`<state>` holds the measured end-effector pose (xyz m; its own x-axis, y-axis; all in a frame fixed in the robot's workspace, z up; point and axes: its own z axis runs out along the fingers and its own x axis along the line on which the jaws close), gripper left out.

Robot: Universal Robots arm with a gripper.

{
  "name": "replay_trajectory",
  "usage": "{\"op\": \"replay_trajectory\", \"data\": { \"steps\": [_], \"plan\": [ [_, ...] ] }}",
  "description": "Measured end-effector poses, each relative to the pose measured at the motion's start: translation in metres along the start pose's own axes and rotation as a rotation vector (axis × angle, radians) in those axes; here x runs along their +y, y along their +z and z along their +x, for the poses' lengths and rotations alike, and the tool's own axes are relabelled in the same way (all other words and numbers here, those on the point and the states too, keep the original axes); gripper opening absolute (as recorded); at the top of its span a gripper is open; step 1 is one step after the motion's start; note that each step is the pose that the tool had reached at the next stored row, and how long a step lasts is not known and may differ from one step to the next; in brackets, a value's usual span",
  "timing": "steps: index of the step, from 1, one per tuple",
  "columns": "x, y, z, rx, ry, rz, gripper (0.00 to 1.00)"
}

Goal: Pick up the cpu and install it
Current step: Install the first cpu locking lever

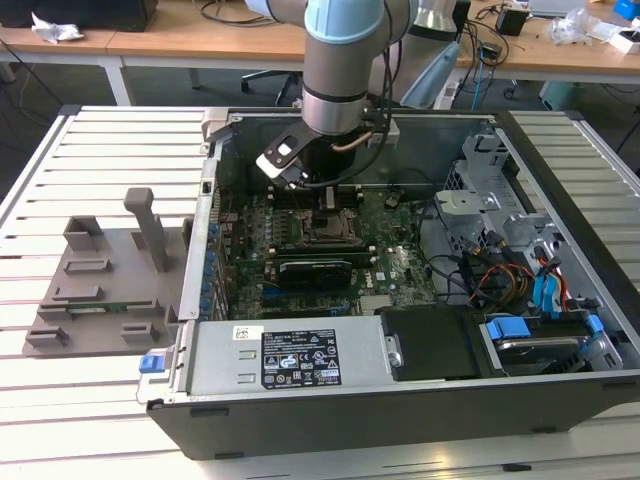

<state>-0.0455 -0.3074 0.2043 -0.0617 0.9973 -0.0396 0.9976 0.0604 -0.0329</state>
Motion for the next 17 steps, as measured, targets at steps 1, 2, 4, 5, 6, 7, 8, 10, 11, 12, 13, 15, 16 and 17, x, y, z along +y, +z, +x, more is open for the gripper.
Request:
{"op": "replay_trajectory", "data": {
  "steps": [1,2,4,5,6,7,8,10,11,12,13,15,16,17],
  "plan": [
    [0.0002,-0.0005,0.0,0.0003,0.0,-0.0003,0.11],
    [0.0002,-0.0011,0.0,0.0002,0.0,-0.0001,0.11],
    [0.0,-0.0055,-0.0003,-0.0004,0.0,0.0004,0.11],
    [-0.0001,-0.0071,-0.0004,-0.0005,0.0,0.0005,0.11],
    [-0.0001,-0.0086,-0.0005,-0.0005,0.0,0.0005,0.11],
    [-0.0002,-0.0105,-0.0006,-0.0005,0.0,0.0005,0.11],
    [-0.0003,-0.0121,-0.0006,-0.0005,0.0,0.0005,0.11],
    [-0.0003,-0.0139,-0.0007,-0.0004,0.0,0.0004,0.11],
    [-0.0003,-0.0146,-0.0007,-0.0005,0.0,0.0005,0.11],
    [-0.0004,-0.0153,-0.0007,-0.0005,0.0,0.0005,0.11],
    [-0.0004,-0.016,-0.0007,-0.0005,0.0,0.0004,0.11],
    [-0.0005,-0.0194,-0.0009,-0.0005,0.0,0.0005,0.11],
    [-0.0005,-0.0211,-0.001,-0.0005,0.0,0.0005,0.11],
    [-0.0006,-0.0221,-0.001,-0.0005,0.0,0.0004,0.11]
  ]
}}
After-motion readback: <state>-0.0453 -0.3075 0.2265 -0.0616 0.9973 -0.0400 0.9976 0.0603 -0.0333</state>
